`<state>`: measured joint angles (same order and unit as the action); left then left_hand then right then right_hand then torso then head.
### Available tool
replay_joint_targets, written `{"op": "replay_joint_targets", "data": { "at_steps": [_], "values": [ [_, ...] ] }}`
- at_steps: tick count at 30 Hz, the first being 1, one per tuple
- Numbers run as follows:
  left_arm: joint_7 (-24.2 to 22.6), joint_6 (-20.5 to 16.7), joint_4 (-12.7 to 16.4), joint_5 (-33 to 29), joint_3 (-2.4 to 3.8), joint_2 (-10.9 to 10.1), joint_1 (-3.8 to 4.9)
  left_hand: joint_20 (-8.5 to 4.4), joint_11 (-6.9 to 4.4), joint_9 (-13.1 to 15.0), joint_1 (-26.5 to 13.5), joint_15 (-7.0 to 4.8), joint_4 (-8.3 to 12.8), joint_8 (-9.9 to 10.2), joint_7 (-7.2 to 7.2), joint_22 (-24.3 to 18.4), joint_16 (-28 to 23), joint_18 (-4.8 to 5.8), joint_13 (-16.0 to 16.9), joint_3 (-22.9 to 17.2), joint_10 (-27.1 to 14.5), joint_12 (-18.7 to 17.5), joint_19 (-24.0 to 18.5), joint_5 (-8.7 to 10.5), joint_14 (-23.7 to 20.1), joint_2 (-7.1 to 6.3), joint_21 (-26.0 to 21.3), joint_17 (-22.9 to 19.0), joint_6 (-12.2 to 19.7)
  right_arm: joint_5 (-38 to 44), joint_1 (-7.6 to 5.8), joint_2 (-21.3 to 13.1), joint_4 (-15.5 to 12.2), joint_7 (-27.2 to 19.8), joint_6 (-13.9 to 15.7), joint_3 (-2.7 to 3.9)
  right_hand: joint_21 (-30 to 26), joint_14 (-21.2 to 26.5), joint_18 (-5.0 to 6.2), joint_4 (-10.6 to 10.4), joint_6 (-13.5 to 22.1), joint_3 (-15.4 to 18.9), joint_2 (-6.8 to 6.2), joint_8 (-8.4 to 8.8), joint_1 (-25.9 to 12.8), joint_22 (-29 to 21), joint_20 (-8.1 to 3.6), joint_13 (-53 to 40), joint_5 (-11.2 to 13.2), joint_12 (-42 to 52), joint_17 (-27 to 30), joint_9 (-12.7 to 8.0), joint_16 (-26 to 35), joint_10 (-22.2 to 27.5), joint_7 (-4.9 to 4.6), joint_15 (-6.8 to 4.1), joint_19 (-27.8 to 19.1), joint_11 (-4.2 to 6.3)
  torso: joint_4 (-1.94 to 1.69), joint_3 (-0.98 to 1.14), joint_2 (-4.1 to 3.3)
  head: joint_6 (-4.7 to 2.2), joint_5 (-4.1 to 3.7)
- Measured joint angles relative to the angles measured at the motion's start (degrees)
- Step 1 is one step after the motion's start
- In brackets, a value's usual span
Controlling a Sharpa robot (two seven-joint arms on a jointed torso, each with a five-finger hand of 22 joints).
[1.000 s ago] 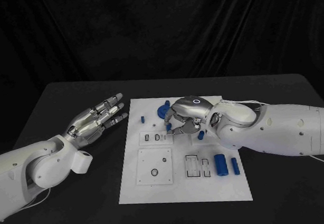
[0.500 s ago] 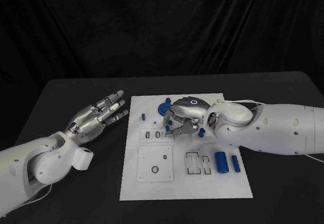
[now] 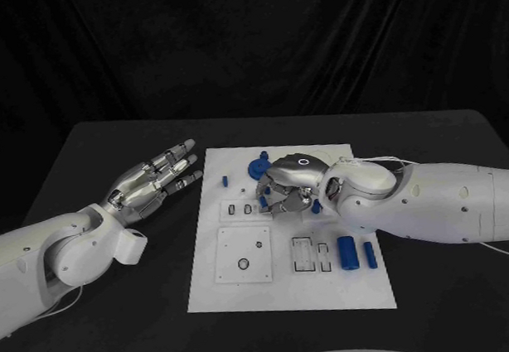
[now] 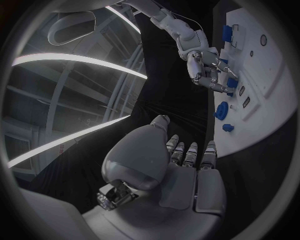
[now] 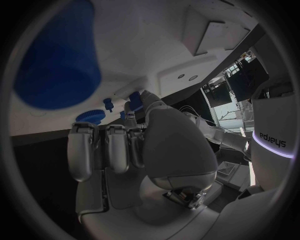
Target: Assemble the parts on the task board
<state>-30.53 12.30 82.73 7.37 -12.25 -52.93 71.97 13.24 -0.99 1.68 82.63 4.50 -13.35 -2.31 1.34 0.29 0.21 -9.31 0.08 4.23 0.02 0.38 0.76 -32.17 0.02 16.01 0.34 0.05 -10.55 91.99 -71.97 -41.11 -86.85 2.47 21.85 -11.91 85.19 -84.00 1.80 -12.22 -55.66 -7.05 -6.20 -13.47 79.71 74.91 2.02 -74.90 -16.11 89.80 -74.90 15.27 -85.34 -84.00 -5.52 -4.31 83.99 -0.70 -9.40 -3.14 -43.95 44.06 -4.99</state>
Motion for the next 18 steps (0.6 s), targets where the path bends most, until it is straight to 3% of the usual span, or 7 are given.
{"op": "replay_joint_targets", "data": {
  "at_steps": [18],
  "values": [
    [0.07, 0.04, -0.06, 0.0, 0.0, 0.05, 0.0, 0.0, 0.0, 0.0, 0.0, 0.0, 0.0, 0.0, 0.0, 0.0, 0.0, 0.0, 0.01, 0.0, 0.0, 0.0, 0.0, 0.0, 0.0, 0.0, 0.0, 0.01, 0.0, 1.21, 0.02, -0.23, -0.05, 0.02, -1.62, 0.15, 0.0, 0.0, 0.0, -0.01, 0.51, 0.01, 0.02, 0.67, -0.57, 0.0, 0.04, -0.04, 0.0, 0.0, 0.0, -0.37, -0.01, 0.0, -0.08, 0.0, 0.05, 0.0, 0.04, -0.01, 0.06, 0.19, -0.04]
  ]
}}
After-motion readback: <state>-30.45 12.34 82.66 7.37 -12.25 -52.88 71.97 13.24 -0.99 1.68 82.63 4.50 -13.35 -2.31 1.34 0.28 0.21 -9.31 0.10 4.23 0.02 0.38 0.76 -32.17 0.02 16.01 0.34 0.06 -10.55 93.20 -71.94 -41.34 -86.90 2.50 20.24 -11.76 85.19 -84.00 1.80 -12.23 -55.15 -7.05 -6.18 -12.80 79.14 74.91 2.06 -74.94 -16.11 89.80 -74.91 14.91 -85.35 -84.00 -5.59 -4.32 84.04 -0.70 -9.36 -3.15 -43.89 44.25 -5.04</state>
